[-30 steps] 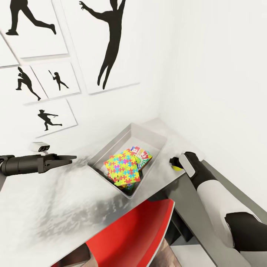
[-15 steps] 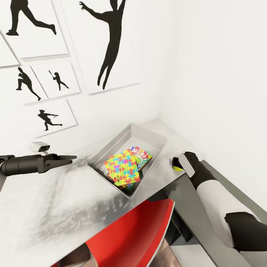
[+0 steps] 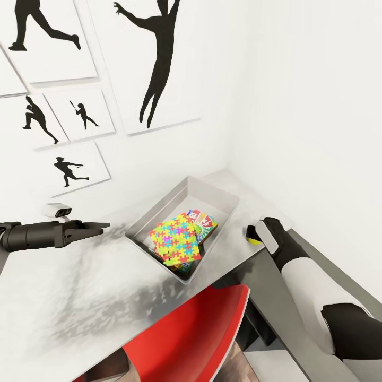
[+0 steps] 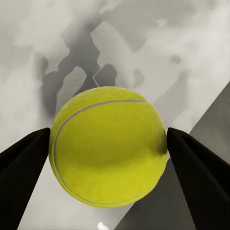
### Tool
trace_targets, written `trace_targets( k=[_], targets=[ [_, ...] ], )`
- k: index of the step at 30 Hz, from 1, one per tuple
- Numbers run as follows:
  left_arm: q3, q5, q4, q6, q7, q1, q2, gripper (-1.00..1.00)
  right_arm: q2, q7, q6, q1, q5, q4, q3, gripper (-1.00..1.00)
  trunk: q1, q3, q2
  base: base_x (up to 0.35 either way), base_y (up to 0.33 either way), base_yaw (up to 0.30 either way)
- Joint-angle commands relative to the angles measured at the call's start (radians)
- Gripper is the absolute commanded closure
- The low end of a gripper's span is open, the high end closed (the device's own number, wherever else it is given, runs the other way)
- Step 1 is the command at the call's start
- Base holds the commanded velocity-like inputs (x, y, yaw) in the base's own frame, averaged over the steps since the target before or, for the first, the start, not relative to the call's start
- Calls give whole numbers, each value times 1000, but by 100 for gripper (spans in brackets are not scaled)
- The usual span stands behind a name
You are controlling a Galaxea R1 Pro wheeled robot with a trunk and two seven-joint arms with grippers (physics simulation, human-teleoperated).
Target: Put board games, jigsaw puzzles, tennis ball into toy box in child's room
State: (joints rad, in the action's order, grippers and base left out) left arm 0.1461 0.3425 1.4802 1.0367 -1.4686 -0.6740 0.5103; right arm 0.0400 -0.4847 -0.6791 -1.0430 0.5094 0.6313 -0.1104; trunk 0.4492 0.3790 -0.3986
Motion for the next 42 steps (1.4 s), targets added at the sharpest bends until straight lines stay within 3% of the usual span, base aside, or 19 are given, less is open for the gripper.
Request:
trace_targets(
  k=[1,17,25,37,42],
  targets=[
    [0,1,0,11,-2,-1,0,-100,1,-8,3,0,37,-22,-7,100,1,2,-1,0,0,0],
    [-4,-3,-5,11,-2,0,0,-100,10,-6,1,0,40,4,-4,100,1,-15,-1,0,0,0],
    [-4,-6,-9,11,-2,3,1,-100,11,-12,-129,16,39,264,2,100,1,-28,-1,0,0,0],
    [-4,-19,-21,11,1,9,-4,-100,15,-13,-216,23,42,366,11,100,1,-48,-1,0,0,0],
    [-3,-32,-29,11,3,11,-4,-100,16,-45,-240,22,44,385,26,100,1,-56,-1,0,0,0]
  ],
)
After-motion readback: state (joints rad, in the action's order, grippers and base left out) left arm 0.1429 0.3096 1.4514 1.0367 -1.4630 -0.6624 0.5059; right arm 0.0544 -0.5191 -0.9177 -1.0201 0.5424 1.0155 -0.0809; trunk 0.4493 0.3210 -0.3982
